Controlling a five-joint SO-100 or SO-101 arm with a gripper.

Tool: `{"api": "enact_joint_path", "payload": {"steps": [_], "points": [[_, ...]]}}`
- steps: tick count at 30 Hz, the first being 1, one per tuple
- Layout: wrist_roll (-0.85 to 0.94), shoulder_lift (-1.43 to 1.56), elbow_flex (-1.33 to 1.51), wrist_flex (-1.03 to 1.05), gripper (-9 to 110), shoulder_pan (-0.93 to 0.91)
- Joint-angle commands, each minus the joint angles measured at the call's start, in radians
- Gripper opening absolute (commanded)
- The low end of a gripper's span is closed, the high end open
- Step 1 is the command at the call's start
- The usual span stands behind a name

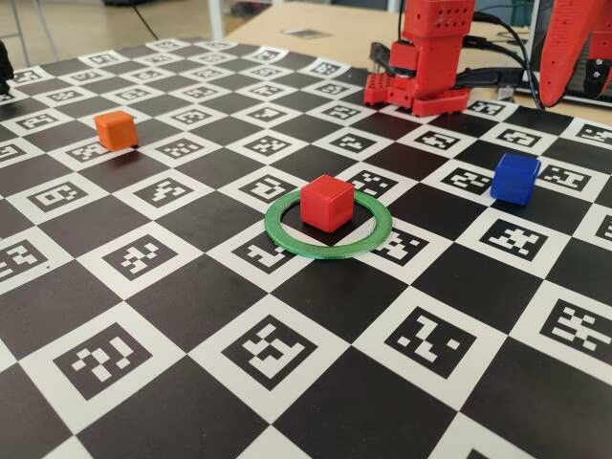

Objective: Grab the red cube then put it in the green circle then put the blue cube on top and finally the orange cube on top

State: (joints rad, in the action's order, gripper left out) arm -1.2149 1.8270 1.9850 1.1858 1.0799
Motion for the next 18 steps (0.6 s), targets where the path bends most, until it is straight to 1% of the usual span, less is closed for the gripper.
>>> {"api": "enact_joint_path", "payload": {"steps": [1, 10, 18], "points": [[0.003, 0.015, 0.043, -0.1, 46, -0.003], [0.077, 0.009, 0.187, -0.252, 45, -0.032], [0.178, -0.018, 0.287, -0.365, 44, -0.067]]}}
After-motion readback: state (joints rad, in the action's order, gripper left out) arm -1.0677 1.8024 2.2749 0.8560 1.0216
